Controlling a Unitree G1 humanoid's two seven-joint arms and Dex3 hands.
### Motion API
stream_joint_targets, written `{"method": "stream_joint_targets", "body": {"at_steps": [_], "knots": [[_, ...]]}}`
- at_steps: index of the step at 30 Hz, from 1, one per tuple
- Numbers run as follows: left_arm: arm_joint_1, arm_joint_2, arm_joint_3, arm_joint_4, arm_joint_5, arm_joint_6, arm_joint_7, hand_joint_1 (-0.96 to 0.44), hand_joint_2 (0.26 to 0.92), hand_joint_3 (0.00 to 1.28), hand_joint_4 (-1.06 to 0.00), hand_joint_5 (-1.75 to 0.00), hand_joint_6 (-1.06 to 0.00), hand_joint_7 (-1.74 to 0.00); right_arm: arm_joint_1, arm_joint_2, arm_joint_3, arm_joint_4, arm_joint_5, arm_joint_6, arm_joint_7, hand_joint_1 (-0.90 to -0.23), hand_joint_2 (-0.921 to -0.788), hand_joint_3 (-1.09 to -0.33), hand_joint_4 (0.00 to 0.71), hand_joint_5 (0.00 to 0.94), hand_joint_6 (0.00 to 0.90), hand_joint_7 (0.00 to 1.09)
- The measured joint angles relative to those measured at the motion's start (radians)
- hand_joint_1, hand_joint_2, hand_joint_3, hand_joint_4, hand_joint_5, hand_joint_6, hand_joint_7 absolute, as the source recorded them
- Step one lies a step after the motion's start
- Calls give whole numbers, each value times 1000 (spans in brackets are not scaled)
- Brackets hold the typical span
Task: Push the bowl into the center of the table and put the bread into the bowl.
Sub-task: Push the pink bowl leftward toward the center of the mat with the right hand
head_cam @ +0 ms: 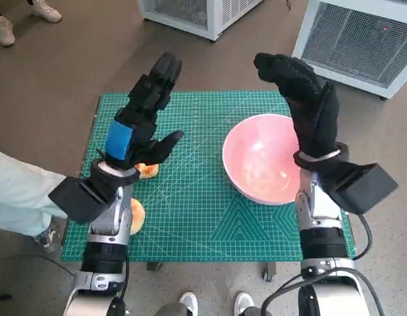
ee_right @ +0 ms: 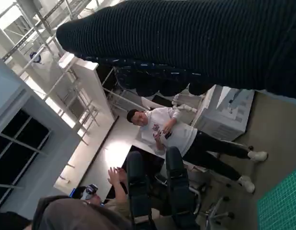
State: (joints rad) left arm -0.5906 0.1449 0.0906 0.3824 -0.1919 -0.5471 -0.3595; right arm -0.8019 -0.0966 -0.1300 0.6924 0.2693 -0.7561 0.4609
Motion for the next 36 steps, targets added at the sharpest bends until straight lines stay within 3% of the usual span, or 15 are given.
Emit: {"method": "stream_joint_targets", "body": {"at_steps": [12, 19, 27, 36], "knots": [[0, 0, 0, 4, -4, 0, -8, -709, 921, 346, -154, -5, -220, -26, -2, -6, -4, 18, 1, -8, 2, -700, -921, -754, 185, 1, 12, 556], [-2, -1, 0, 12, -4, 0, -10, -693, 921, 345, -156, -5, -220, -29, -11, -30, -27, 53, 5, -16, 15, -696, -921, -740, 196, 4, 34, 532], [-2, -3, 1, 21, -3, -9, -9, -687, 921, 345, -158, -5, -218, -32, -51, -114, -103, 180, 41, -37, 47, -708, -921, -714, 211, 2, 117, 400], [-2, -3, 3, 32, -2, -21, -5, -683, 921, 343, -159, -5, -217, -37, -95, -218, -175, 365, 33, -97, 15, -706, -921, -725, 206, 11, 164, 289]]}}
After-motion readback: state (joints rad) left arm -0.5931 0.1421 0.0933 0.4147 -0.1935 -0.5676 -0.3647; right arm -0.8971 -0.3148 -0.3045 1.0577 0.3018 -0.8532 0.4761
